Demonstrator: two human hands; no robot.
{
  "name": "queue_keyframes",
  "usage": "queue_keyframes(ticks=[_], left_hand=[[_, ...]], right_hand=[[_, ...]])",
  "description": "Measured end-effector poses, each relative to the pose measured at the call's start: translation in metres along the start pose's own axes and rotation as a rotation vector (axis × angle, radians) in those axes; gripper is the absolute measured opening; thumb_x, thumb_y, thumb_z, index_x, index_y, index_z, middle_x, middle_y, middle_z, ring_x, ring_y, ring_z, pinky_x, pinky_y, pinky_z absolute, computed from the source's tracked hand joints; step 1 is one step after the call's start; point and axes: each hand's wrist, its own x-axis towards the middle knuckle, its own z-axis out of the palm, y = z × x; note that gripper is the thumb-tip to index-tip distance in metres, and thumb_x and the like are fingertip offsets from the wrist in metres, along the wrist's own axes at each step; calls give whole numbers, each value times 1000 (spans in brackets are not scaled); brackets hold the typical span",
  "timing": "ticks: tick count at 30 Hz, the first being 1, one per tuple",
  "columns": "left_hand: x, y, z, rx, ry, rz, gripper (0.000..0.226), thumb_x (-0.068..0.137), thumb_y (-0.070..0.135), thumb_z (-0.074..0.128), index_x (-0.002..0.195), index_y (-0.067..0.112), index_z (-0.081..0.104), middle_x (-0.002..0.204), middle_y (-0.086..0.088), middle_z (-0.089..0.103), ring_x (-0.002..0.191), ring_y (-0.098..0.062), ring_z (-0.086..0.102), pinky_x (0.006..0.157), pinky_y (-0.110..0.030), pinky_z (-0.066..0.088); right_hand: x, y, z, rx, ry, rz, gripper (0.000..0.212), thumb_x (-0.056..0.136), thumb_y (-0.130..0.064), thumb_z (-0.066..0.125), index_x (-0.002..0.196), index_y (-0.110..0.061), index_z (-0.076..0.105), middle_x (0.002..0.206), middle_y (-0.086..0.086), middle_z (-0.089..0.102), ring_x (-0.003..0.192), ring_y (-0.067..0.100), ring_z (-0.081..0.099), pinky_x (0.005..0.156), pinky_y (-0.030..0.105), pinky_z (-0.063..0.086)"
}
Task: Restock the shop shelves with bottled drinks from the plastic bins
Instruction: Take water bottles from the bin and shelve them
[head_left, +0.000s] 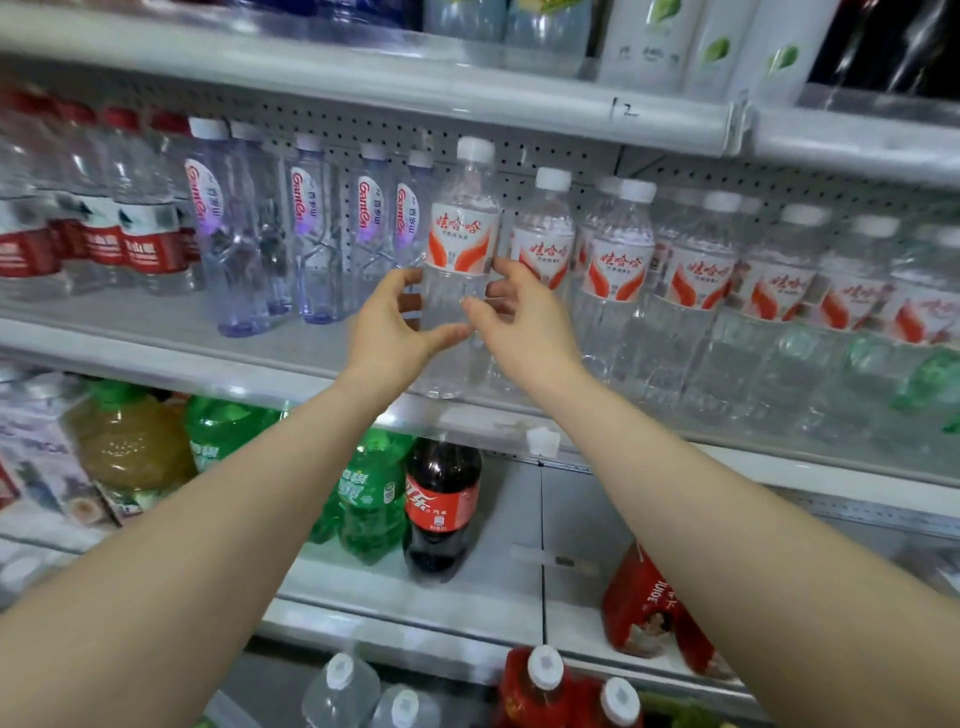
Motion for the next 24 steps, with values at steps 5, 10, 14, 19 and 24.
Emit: queue_keyframes(ticks=[5,10,14,19,24], left_hand=[[11,-11,10,-20,15,-14,73,72,27,87,134,18,51,123,2,64,106,-11,59,92,-27,48],[17,-15,16,1,-12,29,74,78,20,82,143,12,48,122,9,57,111,-6,53,92,-19,42],[22,-20,19,-9,-18,10,76,79,21,81,145,13,45,136,2,57,117,-10,55,106,-31,44],[24,-24,22,5,-10,9,78,79,16,81,147,13,43,137,-3,58,114,-5,50,104,-24,41],[25,-35,30,-57,-1,-21,81,75,20,84,146,23,45,131,1,64,116,-12,59,105,-39,48]], right_hand=[[-2,13,10,-46,-56,24,61,102,-22,54,157,-23,28,151,5,48,136,18,49,113,36,40],[0,20,17,-64,-86,63,64,104,-28,51,160,-28,20,156,3,44,140,19,45,115,45,39],[2,22,20,-64,-112,93,65,105,-29,49,161,-29,15,156,5,43,141,21,43,116,45,37],[3,25,21,-71,-135,100,67,106,-28,48,161,-30,10,157,6,41,141,22,43,114,39,37],[3,31,20,-84,-157,94,67,105,-25,47,161,-32,8,156,6,42,143,22,41,115,39,36]])
